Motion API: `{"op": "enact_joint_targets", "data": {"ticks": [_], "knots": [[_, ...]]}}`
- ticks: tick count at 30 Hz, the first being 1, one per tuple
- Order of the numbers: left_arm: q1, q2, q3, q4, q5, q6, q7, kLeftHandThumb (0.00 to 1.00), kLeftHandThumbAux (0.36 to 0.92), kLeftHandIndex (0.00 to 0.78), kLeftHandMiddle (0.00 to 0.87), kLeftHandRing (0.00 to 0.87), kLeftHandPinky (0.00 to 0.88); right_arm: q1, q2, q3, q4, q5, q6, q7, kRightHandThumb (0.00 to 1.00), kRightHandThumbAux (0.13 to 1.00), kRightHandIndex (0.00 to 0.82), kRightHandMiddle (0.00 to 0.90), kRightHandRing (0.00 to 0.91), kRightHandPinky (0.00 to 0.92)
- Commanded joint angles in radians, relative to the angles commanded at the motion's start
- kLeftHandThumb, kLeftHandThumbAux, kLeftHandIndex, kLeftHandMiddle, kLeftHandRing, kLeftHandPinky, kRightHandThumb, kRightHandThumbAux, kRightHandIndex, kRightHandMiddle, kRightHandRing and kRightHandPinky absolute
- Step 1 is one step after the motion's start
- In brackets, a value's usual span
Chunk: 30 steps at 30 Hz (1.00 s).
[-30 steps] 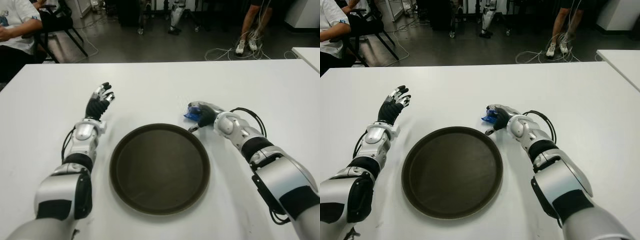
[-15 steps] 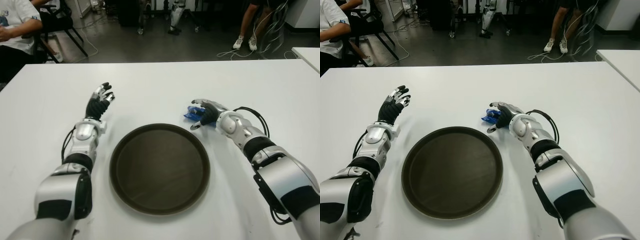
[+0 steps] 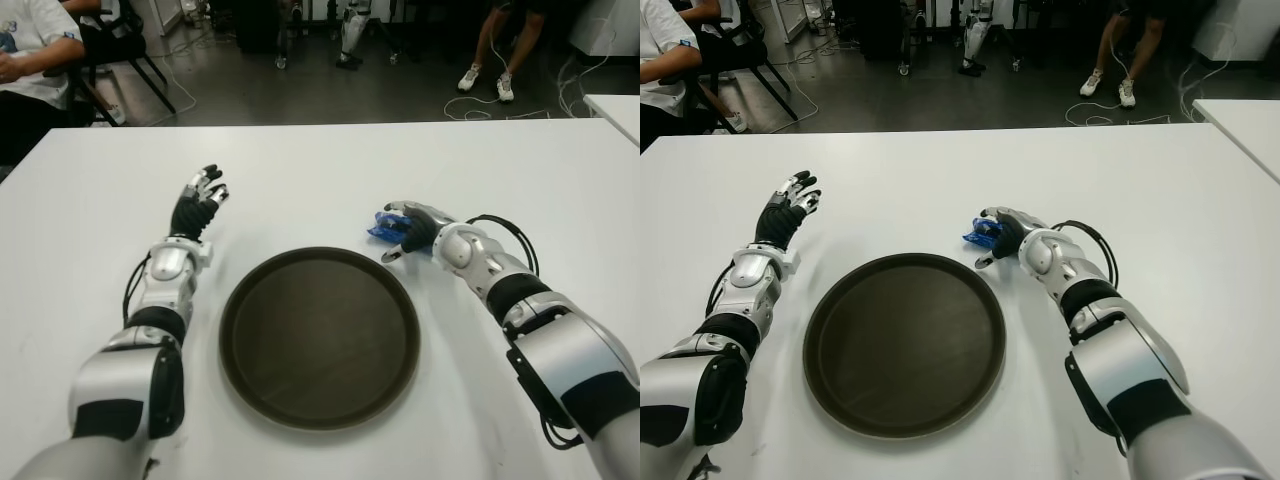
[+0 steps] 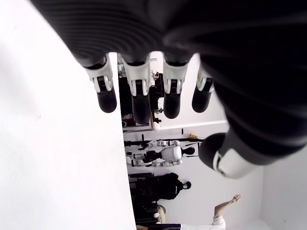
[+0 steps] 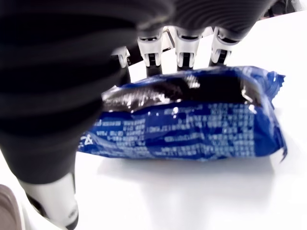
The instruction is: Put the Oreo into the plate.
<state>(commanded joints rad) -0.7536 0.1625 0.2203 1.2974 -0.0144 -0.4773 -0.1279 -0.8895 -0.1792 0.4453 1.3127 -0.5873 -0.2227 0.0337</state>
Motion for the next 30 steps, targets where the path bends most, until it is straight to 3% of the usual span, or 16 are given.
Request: {"op": "enact_joint_targets", "data": {"ticks": [10, 20, 30], "knots": [[-0.001, 0.003, -0.006, 0.000, 0.004, 0.003, 0.007, 0.096, 0.604, 0.055, 0.123, 0.098, 0.081, 0.002, 0.006, 0.014, 0.000, -0.001, 0.009, 0.020, 0.000, 0.750, 0.075, 0.072, 0.063, 0.065], [0.001, 0.003, -0.008, -0.001, 0.007, -0.005, 0.012, 0.101, 0.632, 0.057, 0.122, 0.100, 0.084, 0.005, 0.009, 0.012, 0.000, 0.004, 0.008, 0.019, 0.000, 0.758, 0.077, 0.079, 0.064, 0.057], [-0.001, 0.006, -0.013, -0.001, 0.012, -0.005, 0.014, 0.097, 0.620, 0.062, 0.129, 0.107, 0.092, 0.004, 0.011, 0.016, 0.001, 0.002, 0.006, 0.022, 0.000, 0.773, 0.074, 0.081, 0.066, 0.064]]}}
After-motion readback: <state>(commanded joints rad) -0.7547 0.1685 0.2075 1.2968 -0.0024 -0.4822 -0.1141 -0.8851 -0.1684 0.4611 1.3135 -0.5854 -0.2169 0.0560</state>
